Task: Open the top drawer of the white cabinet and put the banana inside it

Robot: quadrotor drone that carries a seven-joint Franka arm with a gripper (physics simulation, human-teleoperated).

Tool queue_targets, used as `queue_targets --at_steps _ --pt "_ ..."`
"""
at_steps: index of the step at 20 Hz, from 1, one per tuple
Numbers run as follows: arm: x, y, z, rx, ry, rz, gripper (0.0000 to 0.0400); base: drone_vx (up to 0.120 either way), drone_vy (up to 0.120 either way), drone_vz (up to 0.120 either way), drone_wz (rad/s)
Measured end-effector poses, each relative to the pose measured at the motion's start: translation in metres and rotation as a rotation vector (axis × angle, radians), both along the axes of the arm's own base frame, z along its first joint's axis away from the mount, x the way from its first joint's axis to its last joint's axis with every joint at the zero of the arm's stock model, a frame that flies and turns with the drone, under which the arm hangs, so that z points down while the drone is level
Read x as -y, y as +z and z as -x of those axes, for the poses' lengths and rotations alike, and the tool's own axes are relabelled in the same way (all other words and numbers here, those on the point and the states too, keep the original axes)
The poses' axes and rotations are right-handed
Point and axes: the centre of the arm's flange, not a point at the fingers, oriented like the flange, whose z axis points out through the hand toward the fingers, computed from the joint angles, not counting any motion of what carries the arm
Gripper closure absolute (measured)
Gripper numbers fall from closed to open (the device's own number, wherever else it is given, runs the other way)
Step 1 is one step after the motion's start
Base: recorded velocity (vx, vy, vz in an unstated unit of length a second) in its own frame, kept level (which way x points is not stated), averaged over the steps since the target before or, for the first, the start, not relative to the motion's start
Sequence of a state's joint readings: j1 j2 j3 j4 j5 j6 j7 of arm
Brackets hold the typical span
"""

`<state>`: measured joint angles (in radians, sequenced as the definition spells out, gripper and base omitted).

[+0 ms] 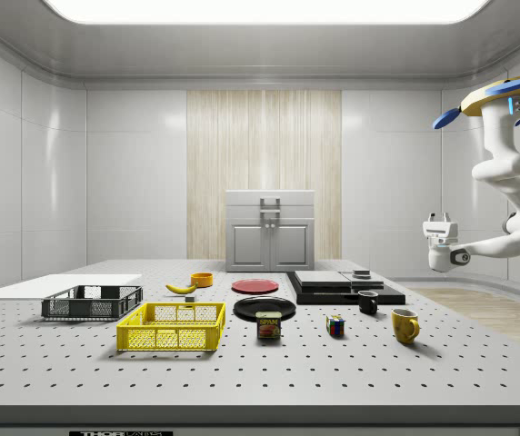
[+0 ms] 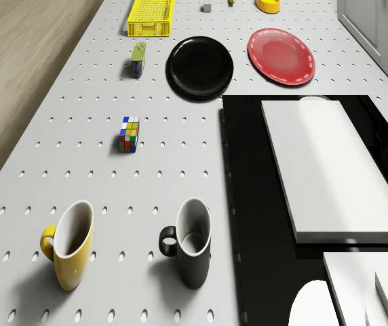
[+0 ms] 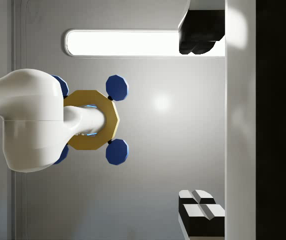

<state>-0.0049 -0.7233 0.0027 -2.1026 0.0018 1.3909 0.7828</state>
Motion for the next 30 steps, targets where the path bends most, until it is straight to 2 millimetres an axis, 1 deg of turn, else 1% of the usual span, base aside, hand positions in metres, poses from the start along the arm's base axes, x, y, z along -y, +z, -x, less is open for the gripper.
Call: queue_targets --at_steps 4,9,30 --pt "0.000 0.011 -0.001 0.003 0.000 0.000 0.0000 0.000 0.000 0.000 0.000" --pt "0.000 0.016 -0.001 0.007 0.000 0.000 0.0000 0.000 0.000 0.000 0.000" --pt "0.000 0.019 0.000 0.023 0.000 0.004 0.0000 0.000 0.000 0.000 0.000"
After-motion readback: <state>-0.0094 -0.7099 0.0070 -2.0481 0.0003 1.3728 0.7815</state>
